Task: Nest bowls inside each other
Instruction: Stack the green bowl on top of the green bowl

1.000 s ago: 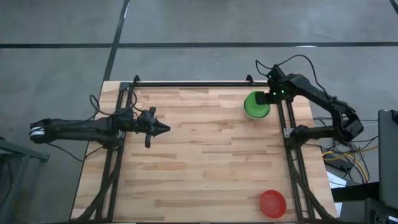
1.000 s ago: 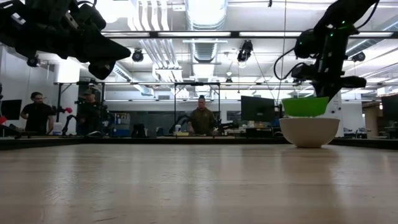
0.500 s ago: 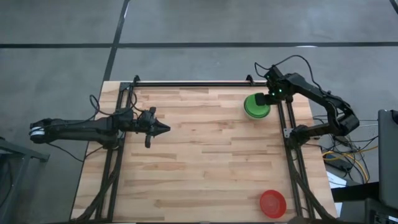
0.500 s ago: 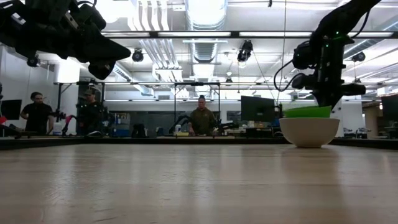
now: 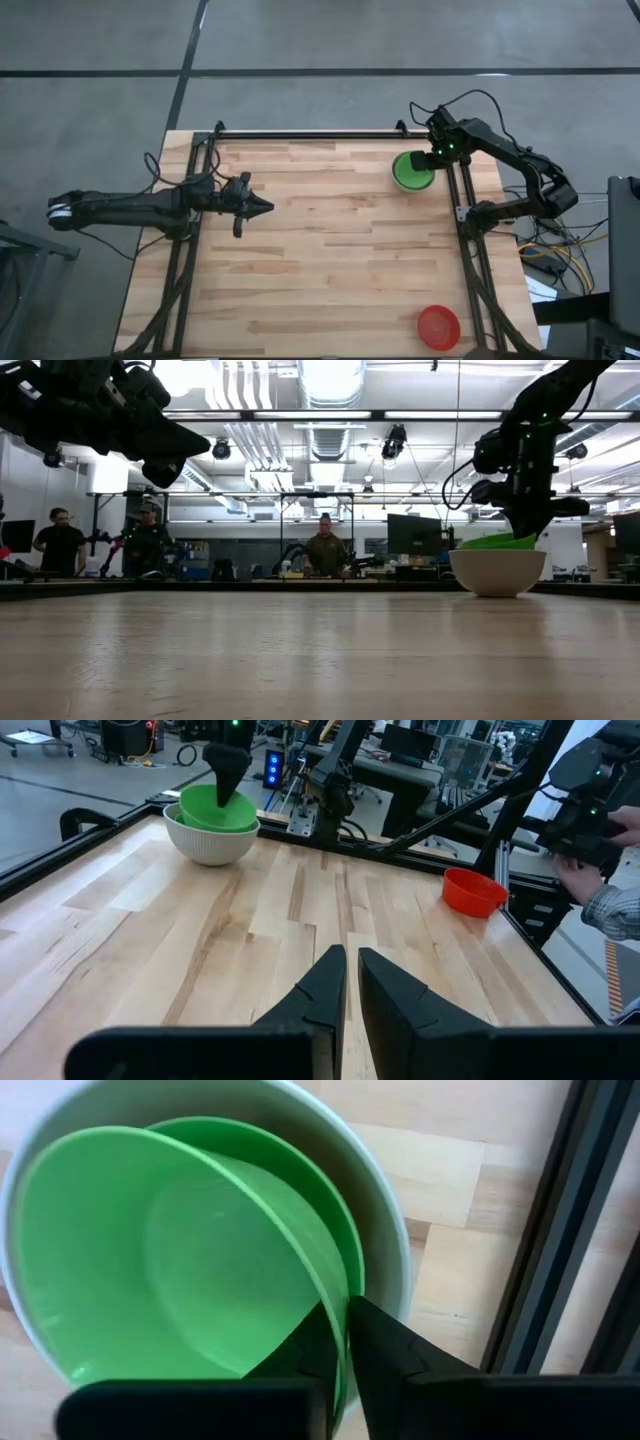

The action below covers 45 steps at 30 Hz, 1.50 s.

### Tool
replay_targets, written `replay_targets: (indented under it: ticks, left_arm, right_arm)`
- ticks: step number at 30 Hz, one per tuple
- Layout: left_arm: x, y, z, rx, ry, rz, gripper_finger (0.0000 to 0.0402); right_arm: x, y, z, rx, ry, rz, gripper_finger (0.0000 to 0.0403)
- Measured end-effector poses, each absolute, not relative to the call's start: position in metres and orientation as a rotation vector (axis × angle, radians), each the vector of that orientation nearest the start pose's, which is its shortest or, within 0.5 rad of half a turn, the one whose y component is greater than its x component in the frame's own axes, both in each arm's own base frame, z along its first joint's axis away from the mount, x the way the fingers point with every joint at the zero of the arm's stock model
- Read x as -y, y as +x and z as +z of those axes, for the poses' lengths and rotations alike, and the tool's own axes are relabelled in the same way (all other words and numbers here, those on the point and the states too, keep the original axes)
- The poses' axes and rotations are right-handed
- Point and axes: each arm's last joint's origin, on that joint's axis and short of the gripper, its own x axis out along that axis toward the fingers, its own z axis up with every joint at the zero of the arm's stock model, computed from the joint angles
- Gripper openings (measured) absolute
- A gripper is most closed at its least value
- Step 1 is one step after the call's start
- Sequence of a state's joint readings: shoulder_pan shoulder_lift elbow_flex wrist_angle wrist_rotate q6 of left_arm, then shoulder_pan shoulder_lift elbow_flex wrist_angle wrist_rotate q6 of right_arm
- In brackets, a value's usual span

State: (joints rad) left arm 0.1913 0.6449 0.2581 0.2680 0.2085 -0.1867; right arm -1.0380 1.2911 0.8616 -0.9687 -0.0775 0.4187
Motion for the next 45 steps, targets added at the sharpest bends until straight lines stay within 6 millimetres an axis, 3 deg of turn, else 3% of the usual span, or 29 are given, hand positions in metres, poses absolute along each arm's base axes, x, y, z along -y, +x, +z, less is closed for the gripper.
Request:
replay_targets:
  ticks: [14, 26, 45]
  left_arm:
    - [-0.023, 0.152, 0.214, -0.118, -0.21, -0.006, 0.0035]
    - [-0.023, 0.152, 0.214, -0.118, -0.21, -0.006, 0.0035]
    - [-0.023, 0.152, 0.214, -0.118, -0.21, -0.006, 0.0035]
  right_arm:
    - [0.178, 0.107, 0.22, -1.04, 1.091, -1.056, 0.0083]
    - [0.168, 0.101, 0.239, -0.94, 1.037, -1.071, 0.0086]
    - [0.166, 0.099, 0.223, -1.009, 1.059, -1.092, 0.0059]
